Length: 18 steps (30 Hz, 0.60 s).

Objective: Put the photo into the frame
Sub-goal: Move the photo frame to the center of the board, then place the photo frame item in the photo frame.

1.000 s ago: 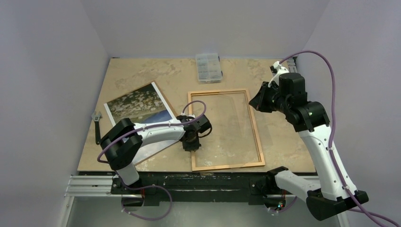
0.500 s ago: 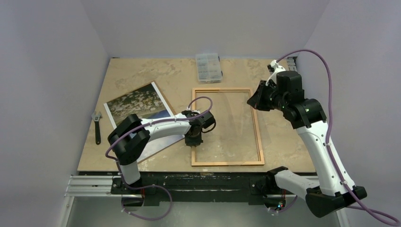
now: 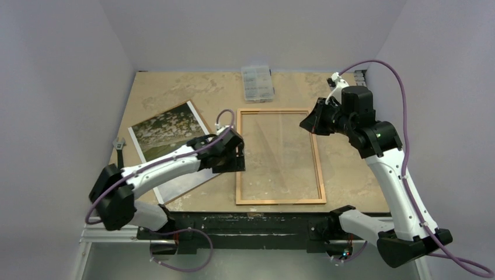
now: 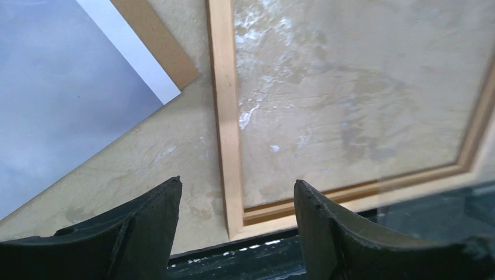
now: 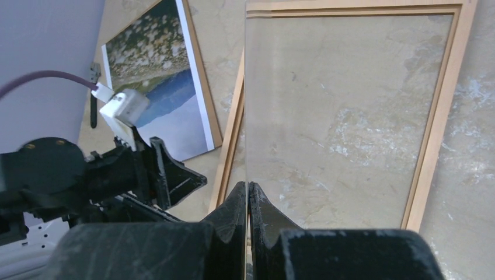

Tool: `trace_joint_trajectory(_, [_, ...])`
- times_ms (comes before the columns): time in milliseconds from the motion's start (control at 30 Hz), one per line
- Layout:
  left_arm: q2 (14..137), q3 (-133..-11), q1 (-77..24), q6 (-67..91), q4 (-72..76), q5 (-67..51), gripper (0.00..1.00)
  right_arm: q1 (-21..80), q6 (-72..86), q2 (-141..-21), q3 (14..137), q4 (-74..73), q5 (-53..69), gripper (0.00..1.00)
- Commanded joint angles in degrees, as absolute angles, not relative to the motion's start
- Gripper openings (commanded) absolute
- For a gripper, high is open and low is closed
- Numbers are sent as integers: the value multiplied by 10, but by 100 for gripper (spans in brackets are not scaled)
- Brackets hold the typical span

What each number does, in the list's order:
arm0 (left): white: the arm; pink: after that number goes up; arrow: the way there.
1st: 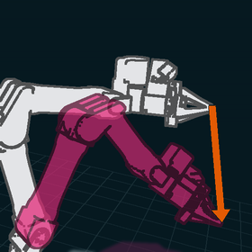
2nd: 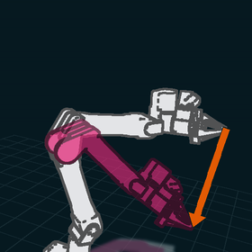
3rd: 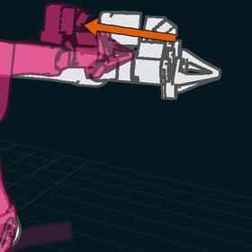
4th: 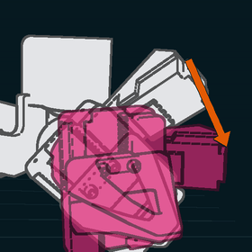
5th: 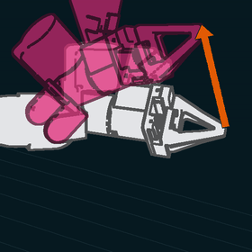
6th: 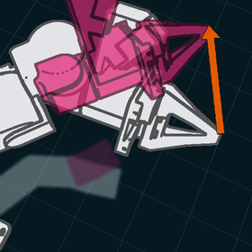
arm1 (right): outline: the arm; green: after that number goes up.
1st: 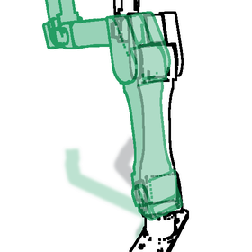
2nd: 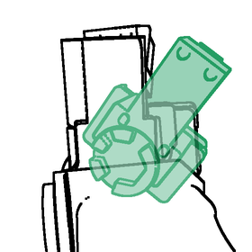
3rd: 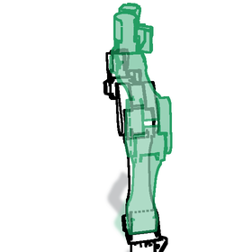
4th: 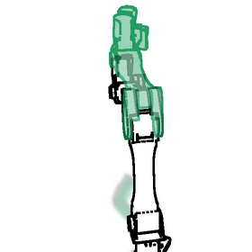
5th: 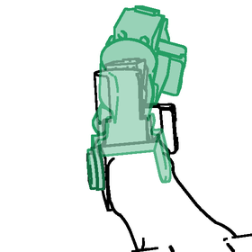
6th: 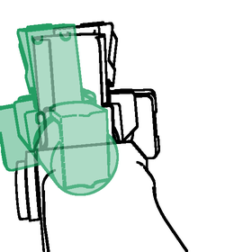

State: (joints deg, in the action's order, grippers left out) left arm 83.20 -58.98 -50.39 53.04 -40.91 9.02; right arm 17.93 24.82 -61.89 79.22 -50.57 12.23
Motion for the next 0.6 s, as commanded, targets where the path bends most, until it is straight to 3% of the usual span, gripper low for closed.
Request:
trace_joint_trajectory(0, [737,-527,-461,512,-310,11,67,177,266,-616,786,-440,175,0])
trace_joint_trajectory(200, [679,-448,-418,528,-264,-18,58,174,317,-603,735,-379,184,0])
trace_joint_trajectory(567, [767,-452,-415,546,-271,14,47,160,407,-581,626,-263,187,0])
